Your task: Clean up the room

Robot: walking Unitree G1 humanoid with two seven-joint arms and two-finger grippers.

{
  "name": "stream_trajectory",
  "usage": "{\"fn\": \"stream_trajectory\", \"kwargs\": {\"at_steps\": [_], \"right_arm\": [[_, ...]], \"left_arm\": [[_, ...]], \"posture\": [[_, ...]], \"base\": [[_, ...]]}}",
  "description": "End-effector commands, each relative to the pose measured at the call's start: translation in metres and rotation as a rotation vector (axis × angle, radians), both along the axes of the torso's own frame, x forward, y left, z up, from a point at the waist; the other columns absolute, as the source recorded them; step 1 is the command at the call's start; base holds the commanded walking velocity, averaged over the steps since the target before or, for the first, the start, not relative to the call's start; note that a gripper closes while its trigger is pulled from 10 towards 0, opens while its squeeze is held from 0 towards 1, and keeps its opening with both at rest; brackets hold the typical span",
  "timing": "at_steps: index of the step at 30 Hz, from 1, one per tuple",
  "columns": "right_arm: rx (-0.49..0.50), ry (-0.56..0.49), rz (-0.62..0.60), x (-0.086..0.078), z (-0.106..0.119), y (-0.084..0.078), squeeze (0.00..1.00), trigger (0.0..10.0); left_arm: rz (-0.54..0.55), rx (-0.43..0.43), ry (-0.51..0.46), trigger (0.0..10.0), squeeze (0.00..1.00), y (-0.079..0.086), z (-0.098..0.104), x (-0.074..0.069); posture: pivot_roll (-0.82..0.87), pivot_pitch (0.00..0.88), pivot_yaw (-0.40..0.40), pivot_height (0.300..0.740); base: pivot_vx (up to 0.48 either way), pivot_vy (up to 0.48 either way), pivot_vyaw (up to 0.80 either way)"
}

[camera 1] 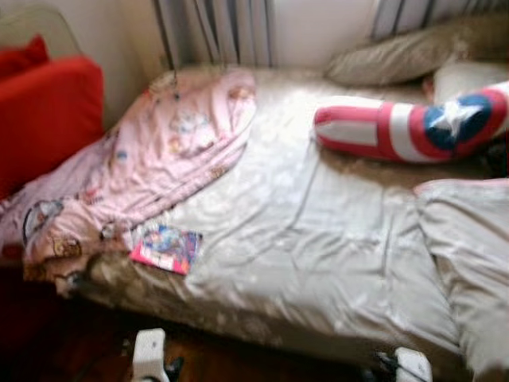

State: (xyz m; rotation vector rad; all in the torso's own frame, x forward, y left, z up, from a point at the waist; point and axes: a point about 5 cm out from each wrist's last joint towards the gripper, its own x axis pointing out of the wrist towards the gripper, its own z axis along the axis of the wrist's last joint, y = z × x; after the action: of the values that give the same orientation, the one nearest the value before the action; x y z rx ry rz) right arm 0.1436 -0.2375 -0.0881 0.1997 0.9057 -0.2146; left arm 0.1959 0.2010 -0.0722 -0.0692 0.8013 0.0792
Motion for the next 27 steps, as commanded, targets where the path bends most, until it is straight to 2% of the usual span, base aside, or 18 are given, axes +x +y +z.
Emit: {"fn": "stream_trajectory", "kwargs": {"at_steps": [1,5,10,13,18,22,27], "right_arm": [[0.015,-0.017,-0.013,0.003,0.001,0.003,0.0,10.0],[0.013,-0.019,-0.02,0.002,0.001,0.0,0.0,10.0],[0.012,-0.013,-0.012,0.007,0.0,0.01,0.0,10.0],[0.028,-0.02,-0.004,0.017,0.0,0.029,0.0,10.0],[0.045,-0.025,0.018,0.024,-0.001,0.053,0.0,10.0],[0.052,-0.031,0.029,0.03,0.0,0.066,0.0,10.0],[0.061,-0.041,0.045,0.037,0.002,0.086,0.0,10.0]], "left_arm": [[0.008,0.021,0.016,10.0,0.0,0.008,0.0,-0.003],[0.007,0.016,0.017,10.0,0.0,0.006,0.0,-0.002],[0.005,0.012,0.019,10.0,0.0,0.004,-0.001,-0.002],[0.003,0.01,0.02,10.0,0.0,0.002,-0.001,-0.002],[0.005,0.009,0.02,10.0,0.0,0.001,-0.002,-0.002],[0.005,0.008,0.019,10.0,0.0,0.0,-0.002,-0.003],[0.005,0.006,0.018,10.0,0.0,0.0,-0.002,-0.003]], "posture": [[0.05,0.093,0.038,0.74],[0.04,0.097,0.035,0.74],[0.04,0.097,0.032,0.74],[0.04,0.096,0.031,0.74],[0.05,0.093,0.029,0.74],[0.04,0.094,0.028,0.74],[0.04,0.091,0.027,0.74]], "base": [[0.0,-0.27,0.0],[0.0,-0.272,0.0],[0.0,-0.268,0.0],[0.0,-0.269,0.0],[0.0,-0.271,-0.65],[0.0,-0.27,-0.69],[0.0,-0.269,0.0]]}}
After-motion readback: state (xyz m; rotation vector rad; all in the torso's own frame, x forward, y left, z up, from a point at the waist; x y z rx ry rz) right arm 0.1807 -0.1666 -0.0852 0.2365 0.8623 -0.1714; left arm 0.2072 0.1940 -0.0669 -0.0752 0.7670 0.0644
